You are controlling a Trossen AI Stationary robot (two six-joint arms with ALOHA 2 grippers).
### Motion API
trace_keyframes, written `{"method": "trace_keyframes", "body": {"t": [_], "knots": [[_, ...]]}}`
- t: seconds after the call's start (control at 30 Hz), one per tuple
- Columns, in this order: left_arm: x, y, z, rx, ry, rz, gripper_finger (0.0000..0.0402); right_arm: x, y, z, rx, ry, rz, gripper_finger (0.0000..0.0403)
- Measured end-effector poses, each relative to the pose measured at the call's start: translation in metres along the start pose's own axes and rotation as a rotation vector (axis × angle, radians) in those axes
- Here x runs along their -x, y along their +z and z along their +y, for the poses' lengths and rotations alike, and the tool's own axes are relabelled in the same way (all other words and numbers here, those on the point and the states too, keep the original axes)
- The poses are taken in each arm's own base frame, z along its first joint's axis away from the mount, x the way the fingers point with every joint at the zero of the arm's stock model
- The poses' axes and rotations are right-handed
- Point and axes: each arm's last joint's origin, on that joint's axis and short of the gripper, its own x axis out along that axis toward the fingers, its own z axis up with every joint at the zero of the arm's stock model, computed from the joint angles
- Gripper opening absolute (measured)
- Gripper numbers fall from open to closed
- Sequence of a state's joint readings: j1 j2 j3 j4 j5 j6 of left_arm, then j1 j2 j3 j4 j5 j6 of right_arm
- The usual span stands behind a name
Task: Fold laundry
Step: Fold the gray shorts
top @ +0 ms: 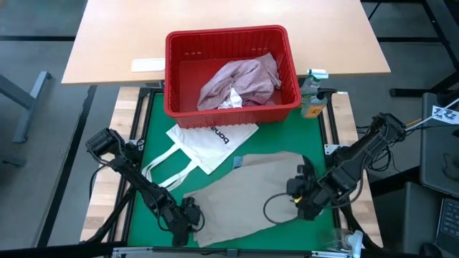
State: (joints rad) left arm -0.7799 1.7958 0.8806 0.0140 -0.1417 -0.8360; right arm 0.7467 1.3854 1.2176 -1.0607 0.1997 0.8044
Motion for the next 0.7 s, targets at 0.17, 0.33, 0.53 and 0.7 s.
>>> {"method": "trace_keyframes", "body": {"t": [0.17, 0.33, 0.53, 0.7], "knots": [[0.0, 0.0, 0.0, 0.001, 0.004, 0.001, 0.0119, -0.025, -0.007, 0.012, 0.039, 0.07, 0.013, 0.0191], [0.001, 0.0, 0.0, 0.001, 0.006, -0.001, 0.0119, -0.047, -0.019, 0.023, 0.076, 0.105, 0.074, 0.0191], [0.001, 0.0, 0.0, 0.001, 0.01, -0.008, 0.0119, -0.067, -0.031, 0.03, 0.119, 0.079, 0.132, 0.0191], [0.003, 0.002, -0.003, 0.023, -0.016, 0.002, 0.0119, -0.064, -0.029, 0.03, 0.123, 0.059, 0.139, 0.0191]]}}
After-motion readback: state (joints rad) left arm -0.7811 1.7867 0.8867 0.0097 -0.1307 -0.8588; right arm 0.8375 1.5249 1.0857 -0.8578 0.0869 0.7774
